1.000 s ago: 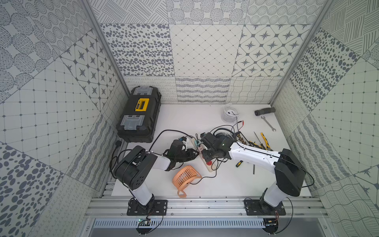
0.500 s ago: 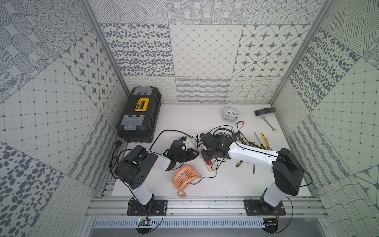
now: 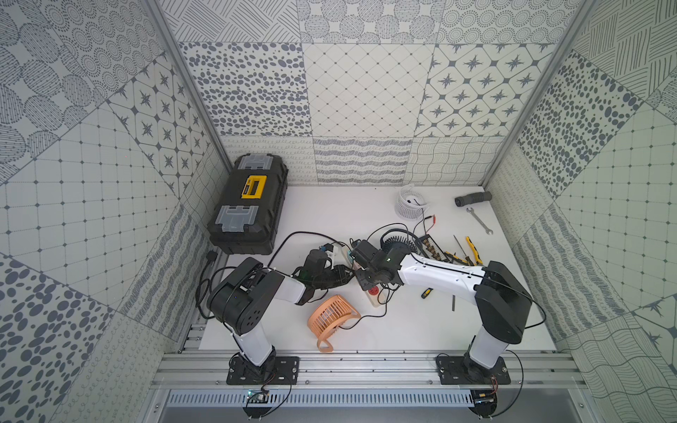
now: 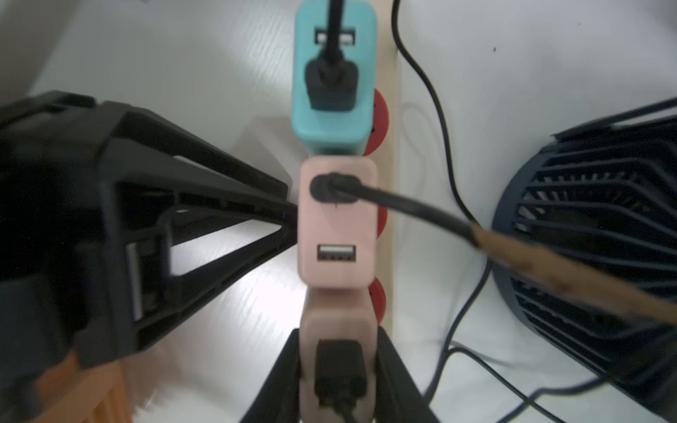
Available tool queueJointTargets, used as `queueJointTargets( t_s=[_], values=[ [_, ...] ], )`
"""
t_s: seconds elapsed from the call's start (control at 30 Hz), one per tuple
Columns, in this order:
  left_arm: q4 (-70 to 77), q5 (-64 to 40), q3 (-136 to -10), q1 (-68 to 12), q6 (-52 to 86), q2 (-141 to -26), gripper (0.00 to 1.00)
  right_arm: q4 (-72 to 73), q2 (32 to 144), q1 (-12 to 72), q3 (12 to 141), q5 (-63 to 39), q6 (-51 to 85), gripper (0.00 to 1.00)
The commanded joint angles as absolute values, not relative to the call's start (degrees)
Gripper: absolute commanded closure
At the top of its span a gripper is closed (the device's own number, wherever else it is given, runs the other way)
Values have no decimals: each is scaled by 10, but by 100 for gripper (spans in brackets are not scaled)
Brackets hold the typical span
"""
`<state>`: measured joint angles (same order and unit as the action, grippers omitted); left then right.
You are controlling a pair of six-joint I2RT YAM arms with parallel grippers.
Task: Plug the desk fan into the power strip
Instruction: Insert the plug into the socket.
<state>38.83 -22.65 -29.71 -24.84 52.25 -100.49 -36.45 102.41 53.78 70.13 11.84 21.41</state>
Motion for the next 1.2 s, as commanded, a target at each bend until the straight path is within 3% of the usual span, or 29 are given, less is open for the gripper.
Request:
queueJointTargets(
  t_s=[0.0,0.23,0.5,0.73,1.17],
  values=[
    [388,-228,-301,-248,512,-1008,64,-416,1109,528,652,112,212,100],
    [370,-223,-301,-248,500,-998,64,-445,1102,547,609,129,243,100],
    [361,-221,-301,-248,494,-993,65,-436,1148,534,615,83,276,100],
    [350,-215,-298,-248,483,-984,66,-465,1168,587,562,83,317,100],
    [332,-206,-300,-248,471,-968,65,-459,1177,556,592,102,293,100]
  ],
)
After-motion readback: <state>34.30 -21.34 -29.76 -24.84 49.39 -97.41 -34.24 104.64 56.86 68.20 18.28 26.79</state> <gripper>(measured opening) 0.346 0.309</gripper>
